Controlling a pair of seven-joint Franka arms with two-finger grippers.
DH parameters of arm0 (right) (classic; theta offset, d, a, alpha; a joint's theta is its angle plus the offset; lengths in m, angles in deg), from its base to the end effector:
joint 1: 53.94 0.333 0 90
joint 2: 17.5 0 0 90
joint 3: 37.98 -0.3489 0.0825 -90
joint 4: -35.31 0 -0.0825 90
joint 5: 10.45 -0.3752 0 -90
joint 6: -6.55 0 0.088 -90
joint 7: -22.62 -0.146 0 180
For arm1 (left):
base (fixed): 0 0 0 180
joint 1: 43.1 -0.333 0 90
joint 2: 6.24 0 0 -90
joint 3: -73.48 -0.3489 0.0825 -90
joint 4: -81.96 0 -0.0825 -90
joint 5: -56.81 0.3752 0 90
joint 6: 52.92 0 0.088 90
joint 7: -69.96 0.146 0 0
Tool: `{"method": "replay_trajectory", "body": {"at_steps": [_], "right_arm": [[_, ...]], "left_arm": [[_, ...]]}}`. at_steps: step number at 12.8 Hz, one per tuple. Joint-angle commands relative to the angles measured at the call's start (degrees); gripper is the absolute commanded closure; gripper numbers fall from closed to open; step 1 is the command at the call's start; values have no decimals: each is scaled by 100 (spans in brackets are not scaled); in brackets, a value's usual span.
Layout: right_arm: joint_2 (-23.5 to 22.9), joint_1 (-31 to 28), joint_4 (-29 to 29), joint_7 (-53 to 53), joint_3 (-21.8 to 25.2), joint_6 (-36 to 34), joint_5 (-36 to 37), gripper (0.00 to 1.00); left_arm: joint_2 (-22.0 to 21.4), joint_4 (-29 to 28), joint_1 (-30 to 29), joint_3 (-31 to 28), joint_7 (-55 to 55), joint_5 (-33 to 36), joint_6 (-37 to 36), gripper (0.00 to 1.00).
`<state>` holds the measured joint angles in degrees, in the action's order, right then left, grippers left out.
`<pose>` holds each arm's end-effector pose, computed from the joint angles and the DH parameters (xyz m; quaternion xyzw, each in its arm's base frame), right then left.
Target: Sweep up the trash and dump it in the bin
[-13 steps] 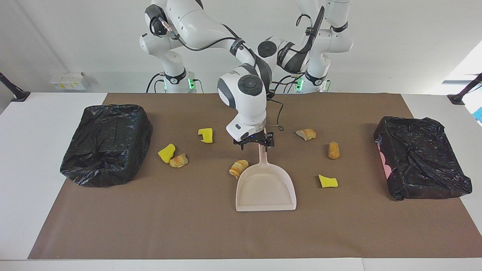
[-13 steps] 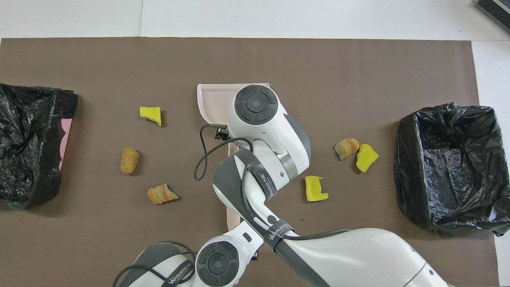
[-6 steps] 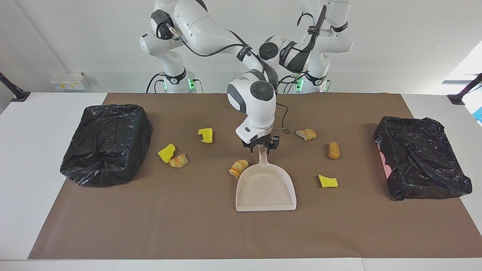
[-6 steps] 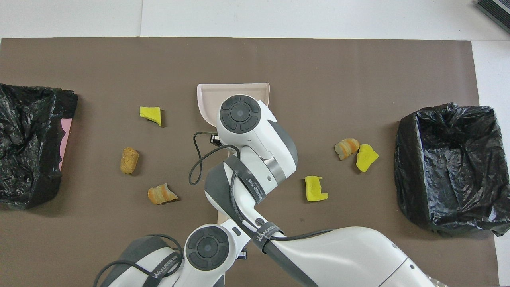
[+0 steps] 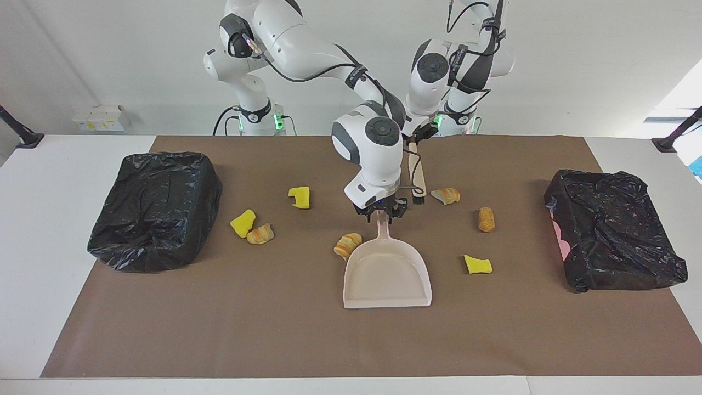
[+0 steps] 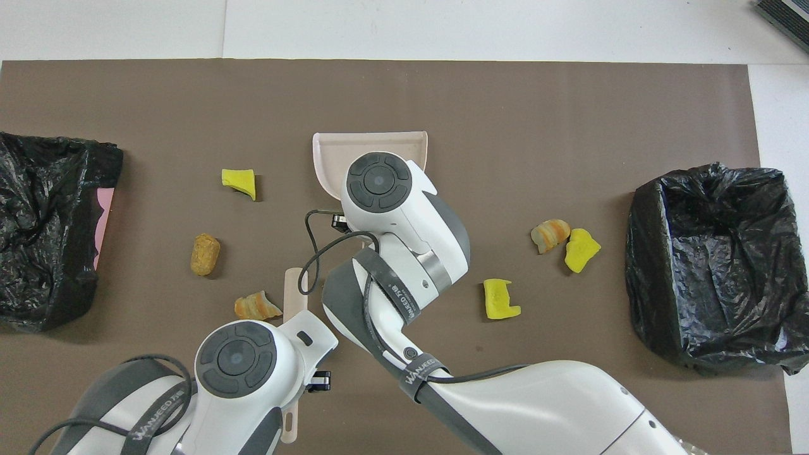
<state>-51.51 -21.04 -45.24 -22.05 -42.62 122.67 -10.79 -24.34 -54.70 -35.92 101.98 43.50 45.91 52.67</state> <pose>0.5859 0.4371 0.3527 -0.9971 0.0706 0.0056 0.0285 0.3077 -0.2515 0.4048 -0.9915 0.0225 0.1166 0.0526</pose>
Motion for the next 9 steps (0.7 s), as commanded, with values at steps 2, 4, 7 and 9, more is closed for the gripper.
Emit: {"method": "replay_trajectory", "body": {"at_steps": [2,4,7,9], "right_arm": [[-18,15,-40,89,-10,121,95,41],[-36,102,-48,81,-10,157,104,41],[-36,103,-40,150,-10,148,227,87],[-36,120,-83,562,-10,113,236,100]], "left_arm": [[-132,-80,-6,-449,-96,727,-152,100],[-106,-107,-32,-686,-314,869,-161,100],[-27,-107,-382,-1108,-448,1265,-152,100],[8,-159,-454,-1512,-457,1274,-91,100]]}}
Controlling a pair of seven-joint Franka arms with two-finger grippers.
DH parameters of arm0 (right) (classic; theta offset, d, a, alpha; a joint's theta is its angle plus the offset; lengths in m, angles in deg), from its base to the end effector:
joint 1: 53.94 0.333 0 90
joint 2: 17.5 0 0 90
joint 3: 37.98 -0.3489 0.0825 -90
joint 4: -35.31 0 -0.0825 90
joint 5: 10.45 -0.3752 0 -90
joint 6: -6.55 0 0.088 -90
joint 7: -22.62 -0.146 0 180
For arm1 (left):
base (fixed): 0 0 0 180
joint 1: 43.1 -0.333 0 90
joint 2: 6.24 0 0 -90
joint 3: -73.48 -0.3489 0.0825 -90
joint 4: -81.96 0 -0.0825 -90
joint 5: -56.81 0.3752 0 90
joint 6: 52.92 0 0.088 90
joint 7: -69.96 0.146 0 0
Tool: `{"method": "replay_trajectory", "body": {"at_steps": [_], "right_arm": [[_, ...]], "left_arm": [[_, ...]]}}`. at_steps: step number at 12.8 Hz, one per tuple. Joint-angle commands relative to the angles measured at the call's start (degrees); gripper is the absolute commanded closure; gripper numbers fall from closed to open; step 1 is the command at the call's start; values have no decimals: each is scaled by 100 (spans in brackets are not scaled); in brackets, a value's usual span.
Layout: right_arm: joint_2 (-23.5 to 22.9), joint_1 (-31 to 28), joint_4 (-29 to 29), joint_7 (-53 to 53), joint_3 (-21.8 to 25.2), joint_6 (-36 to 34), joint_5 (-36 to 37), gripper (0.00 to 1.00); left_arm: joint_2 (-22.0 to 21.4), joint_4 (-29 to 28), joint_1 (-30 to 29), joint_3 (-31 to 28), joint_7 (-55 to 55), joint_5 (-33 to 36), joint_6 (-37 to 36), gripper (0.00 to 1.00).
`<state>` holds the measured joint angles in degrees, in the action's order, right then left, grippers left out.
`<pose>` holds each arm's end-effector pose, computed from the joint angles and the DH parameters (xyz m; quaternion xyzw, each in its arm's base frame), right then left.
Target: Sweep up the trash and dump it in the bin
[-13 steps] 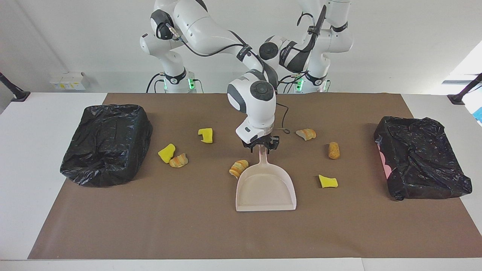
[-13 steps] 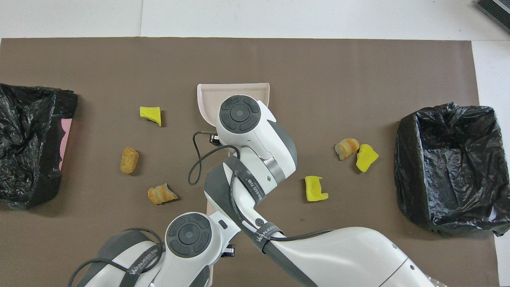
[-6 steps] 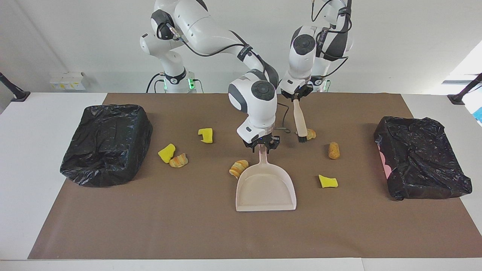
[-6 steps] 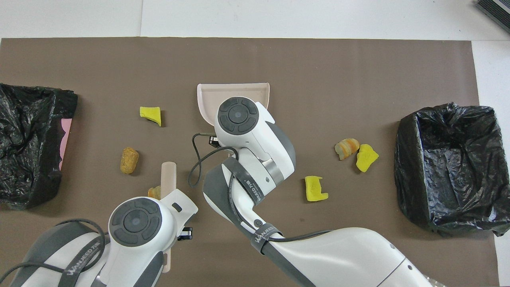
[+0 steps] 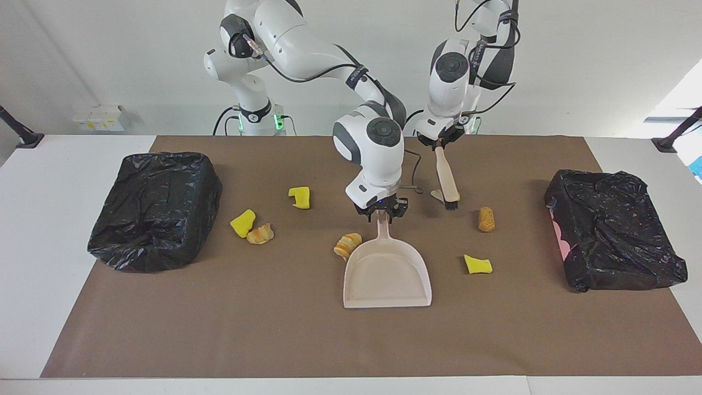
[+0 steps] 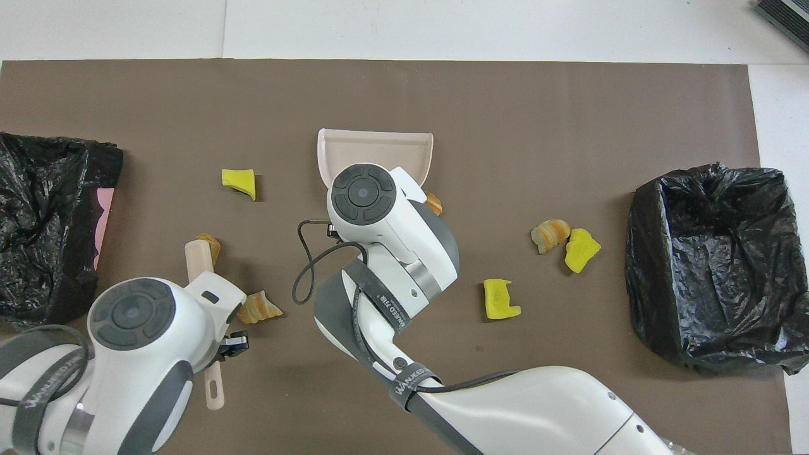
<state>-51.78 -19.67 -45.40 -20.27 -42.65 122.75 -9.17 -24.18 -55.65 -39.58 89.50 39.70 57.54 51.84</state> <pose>0.5764 0.4490 0.3480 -0.9992 0.0370 -0.0003 0.0172 0.3641 -0.1291 0.4080 -0.9843 -0.1021 0.1032 0.0999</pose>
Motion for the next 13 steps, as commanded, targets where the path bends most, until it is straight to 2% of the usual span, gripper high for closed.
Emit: {"method": "replay_trajectory", "body": {"at_steps": [1,3,4,7,8,13], "right_arm": [[8,-43,-50,534,1,61,92,100],[157,-175,-33,580,1,-1,92,100],[236,-201,-41,667,1,-80,92,100],[491,-272,-137,1543,1,-291,5,100],[579,-307,-181,1808,1,-326,4,100],[843,-483,-445,4303,1,-730,-5,100]], "left_arm": [[-8,-99,-105,-379,-111,103,36,100],[1,-204,-105,-757,-164,112,45,100],[44,-283,-97,-758,-208,112,114,100],[579,-249,26,-706,-866,103,545,100],[607,-222,166,-706,-859,42,633,100],[765,-126,588,-670,-701,-397,1195,100]]}}
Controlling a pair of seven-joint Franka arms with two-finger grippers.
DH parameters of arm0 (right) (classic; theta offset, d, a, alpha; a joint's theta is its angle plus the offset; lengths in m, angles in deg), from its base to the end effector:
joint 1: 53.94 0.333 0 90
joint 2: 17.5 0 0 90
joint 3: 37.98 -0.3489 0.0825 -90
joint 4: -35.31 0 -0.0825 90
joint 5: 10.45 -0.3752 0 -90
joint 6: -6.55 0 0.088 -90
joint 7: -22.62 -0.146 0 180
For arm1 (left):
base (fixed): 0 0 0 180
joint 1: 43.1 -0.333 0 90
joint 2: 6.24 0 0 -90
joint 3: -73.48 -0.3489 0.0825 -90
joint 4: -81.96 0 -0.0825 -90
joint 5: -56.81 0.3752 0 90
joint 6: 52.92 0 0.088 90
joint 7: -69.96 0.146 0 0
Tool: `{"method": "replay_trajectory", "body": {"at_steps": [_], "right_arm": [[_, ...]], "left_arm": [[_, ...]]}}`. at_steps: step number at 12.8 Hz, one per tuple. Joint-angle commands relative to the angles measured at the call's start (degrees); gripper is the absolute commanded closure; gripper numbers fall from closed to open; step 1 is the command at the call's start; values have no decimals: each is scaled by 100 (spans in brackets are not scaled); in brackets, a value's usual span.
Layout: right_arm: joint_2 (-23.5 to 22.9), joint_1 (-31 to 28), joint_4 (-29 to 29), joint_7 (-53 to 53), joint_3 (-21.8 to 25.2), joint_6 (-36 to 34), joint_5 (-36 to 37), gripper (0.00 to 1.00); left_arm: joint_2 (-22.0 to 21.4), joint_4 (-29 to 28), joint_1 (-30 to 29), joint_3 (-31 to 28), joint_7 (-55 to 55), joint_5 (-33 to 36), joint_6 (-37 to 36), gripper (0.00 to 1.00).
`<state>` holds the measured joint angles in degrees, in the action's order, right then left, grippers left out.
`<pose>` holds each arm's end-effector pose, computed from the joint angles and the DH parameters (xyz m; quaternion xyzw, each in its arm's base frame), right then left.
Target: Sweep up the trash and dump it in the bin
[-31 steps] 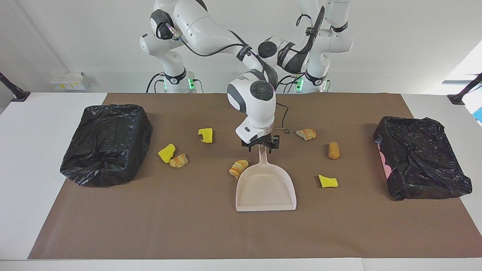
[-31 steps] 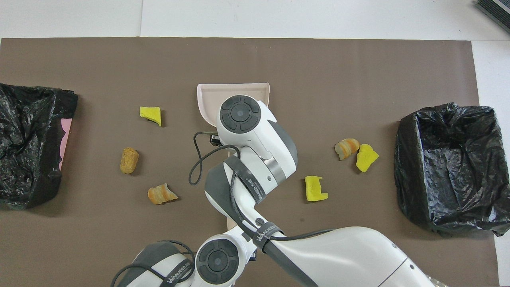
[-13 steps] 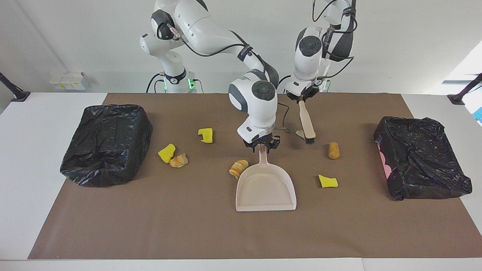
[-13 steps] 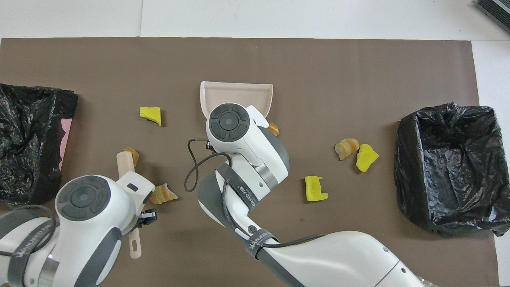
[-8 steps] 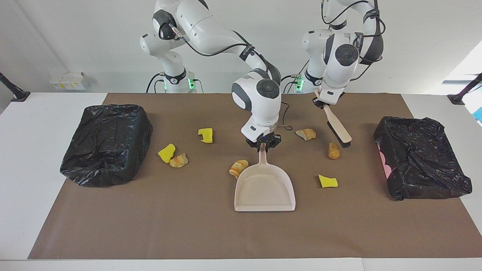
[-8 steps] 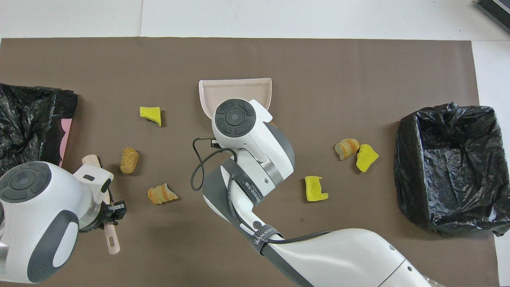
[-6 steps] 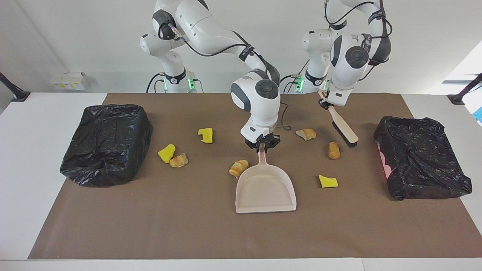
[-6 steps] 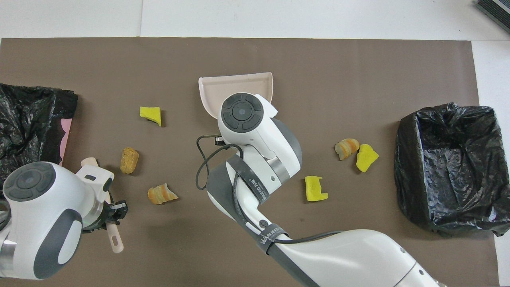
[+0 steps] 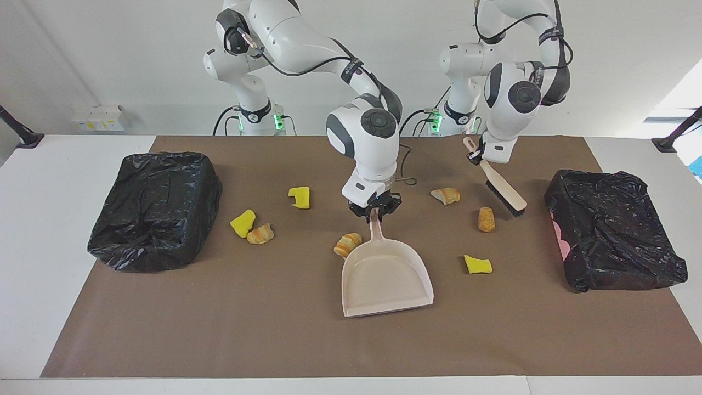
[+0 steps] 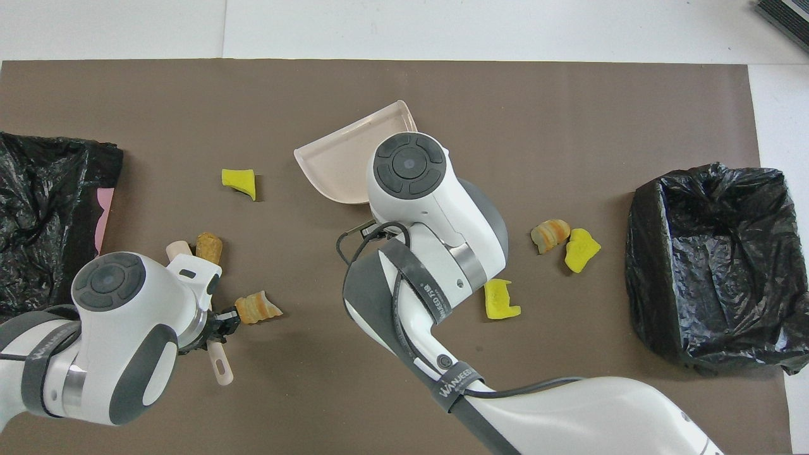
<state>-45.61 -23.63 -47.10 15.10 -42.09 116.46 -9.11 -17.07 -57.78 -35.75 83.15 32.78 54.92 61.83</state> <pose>0.5866 0.3889 0.4013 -0.9726 -0.2325 0.0065 0.0039 0.3903 -0.1223 0.3555 -0.9747 -0.1856 0.1101 0.0580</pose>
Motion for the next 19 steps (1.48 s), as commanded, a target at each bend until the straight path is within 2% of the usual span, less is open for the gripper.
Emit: {"method": "replay_trajectory", "body": {"at_steps": [1,5,7,9,13,16,19], "right_arm": [[261,-78,-336,1117,-54,-136,-11,100],[569,-43,-933,2874,-46,-93,94,100],[762,-43,-1276,4016,-46,-57,383,100],[868,-165,-1548,5063,-46,-40,542,100],[868,-279,-1637,6182,-46,100,735,100],[859,-306,-1725,6298,-46,259,753,100],[868,-166,-1743,6097,-46,224,982,100]], "left_arm": [[89,131,249,-26,313,-232,197,100],[81,552,276,202,739,-303,-14,100],[11,790,276,325,651,-303,-791,100],[-235,730,285,535,292,-303,-1436,100],[-569,238,285,572,-982,-619,-1350,100],[-517,-130,285,580,-1896,-821,-798,100],[-238,-255,311,572,-2039,-997,-105,100]]}}
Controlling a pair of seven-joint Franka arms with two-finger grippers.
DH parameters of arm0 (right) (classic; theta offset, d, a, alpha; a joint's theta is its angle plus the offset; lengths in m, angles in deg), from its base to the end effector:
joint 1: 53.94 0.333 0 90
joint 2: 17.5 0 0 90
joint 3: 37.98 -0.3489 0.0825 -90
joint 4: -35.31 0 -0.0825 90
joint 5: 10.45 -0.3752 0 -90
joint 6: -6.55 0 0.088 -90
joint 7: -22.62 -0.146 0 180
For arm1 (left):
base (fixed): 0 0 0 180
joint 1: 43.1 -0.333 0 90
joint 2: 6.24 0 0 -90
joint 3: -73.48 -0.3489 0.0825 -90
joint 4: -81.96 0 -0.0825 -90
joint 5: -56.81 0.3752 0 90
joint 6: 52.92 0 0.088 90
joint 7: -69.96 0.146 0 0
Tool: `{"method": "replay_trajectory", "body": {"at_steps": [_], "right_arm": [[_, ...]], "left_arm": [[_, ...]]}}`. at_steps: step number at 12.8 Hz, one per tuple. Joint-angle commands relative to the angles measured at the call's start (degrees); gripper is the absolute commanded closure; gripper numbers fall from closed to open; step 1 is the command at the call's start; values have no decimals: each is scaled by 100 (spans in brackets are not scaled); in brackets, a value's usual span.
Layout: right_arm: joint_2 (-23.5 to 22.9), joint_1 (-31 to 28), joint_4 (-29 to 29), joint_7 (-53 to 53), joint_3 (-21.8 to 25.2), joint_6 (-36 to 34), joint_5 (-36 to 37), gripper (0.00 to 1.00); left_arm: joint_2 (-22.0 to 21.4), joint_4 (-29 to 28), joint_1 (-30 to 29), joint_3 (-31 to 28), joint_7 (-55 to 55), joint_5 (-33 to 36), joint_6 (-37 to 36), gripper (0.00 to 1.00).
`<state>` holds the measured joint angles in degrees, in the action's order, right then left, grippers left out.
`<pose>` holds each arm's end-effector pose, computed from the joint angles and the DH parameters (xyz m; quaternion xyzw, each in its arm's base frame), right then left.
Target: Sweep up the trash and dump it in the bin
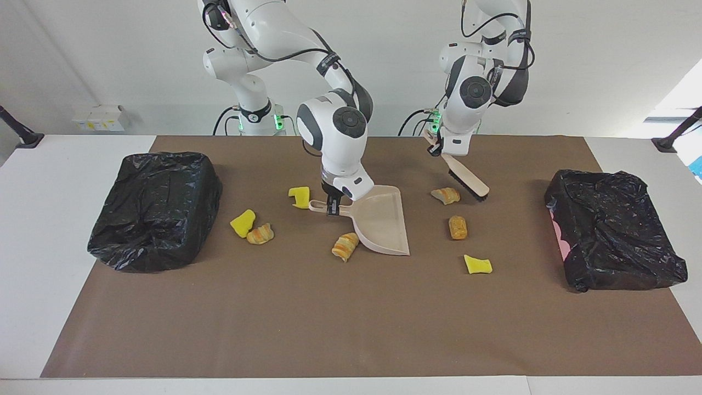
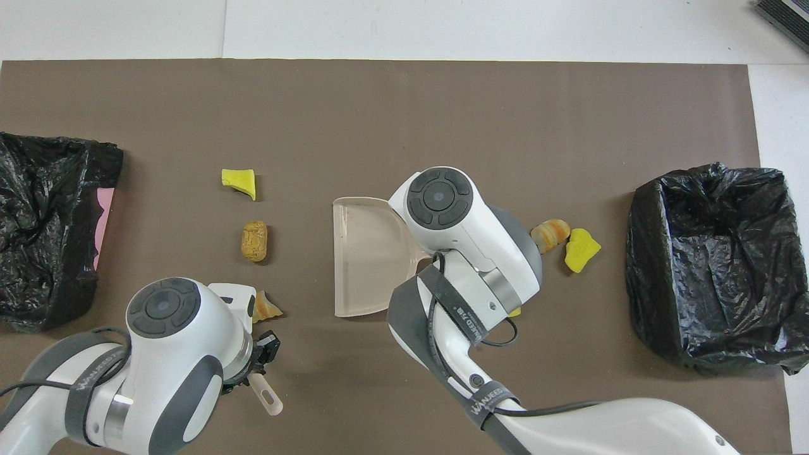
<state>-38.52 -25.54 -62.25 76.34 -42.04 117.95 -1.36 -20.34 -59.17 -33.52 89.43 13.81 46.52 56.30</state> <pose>0.5515 0.3267 0.3674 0.7055 0.7036 -0.0715 0.0467 0.3394 -0.1824 0.3620 -0.9365 -0.3101 0.1492 0.0674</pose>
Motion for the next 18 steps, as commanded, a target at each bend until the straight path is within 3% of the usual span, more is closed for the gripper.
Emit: {"method": "replay_trajectory", "body": {"at_steps": [1,3,9,13,18], "right_arm": [[159,25,-228,-98,-50,83,216,100],[115,25,-228,-90,-50,118,216,100],[71,43,-289,-309,-59,285,242,100],[-52,113,-289,-530,-50,399,242,100],[-61,113,-289,-714,-59,452,242,100]], "left_arm": [[335,-91,79,-57,-98,-183,817,100],[679,32,18,-66,496,-184,1267,100],[707,103,88,-31,3256,-184,1347,100],[776,199,228,426,3637,-192,1803,100],[1268,1094,369,945,3532,-754,1893,100]]}}
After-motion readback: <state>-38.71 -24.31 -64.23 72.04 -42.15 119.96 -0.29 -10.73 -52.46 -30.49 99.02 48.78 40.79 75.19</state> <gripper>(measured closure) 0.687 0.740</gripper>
